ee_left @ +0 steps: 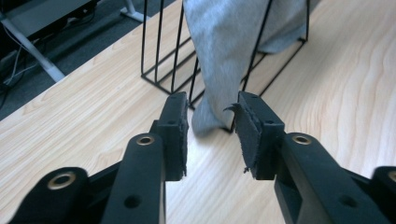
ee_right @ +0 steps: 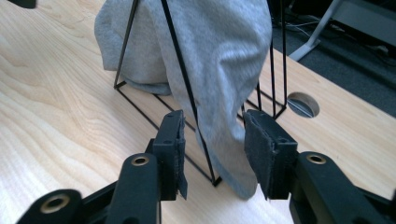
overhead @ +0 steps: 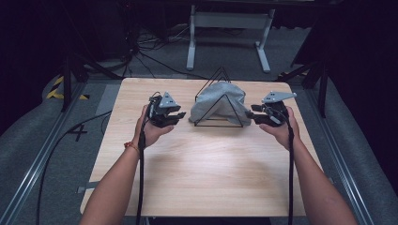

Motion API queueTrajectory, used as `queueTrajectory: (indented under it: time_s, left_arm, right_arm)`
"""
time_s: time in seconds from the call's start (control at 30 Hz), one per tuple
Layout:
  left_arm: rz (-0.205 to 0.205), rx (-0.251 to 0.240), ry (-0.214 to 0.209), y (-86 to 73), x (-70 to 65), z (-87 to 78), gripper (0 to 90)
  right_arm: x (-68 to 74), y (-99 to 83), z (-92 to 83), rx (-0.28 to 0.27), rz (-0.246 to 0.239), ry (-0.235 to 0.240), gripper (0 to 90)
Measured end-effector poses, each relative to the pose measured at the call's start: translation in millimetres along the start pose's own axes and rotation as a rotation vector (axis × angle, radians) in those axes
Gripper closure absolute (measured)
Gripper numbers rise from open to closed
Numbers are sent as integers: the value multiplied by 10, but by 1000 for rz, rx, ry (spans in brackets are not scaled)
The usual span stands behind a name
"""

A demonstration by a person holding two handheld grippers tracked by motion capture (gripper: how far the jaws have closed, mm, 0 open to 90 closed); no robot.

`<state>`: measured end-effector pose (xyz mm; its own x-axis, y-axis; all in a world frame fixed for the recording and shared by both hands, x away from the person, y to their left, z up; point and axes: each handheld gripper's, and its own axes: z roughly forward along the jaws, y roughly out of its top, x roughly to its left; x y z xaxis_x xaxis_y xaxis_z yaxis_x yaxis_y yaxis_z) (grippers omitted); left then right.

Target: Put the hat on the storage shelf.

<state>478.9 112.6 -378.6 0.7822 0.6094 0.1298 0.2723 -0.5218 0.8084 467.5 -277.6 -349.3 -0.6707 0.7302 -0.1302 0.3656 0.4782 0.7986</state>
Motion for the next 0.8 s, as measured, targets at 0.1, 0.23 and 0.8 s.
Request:
queueTrajectory:
  time_s: [0.1,0.23,0.8]
  left_arm:
    - [-1,4,5,-60,-20,-108,610]
    - [27,36,33,-122,-34,-258,569]
    - [50,137,63,-666,-89,-700,480]
  right_arm:
    - [-7,-59,-64,15,-4,-9,556]
    - [-5,-111,-173,18,-17,-16,538]
    - [29,-469,-562,55,-33,-52,449]
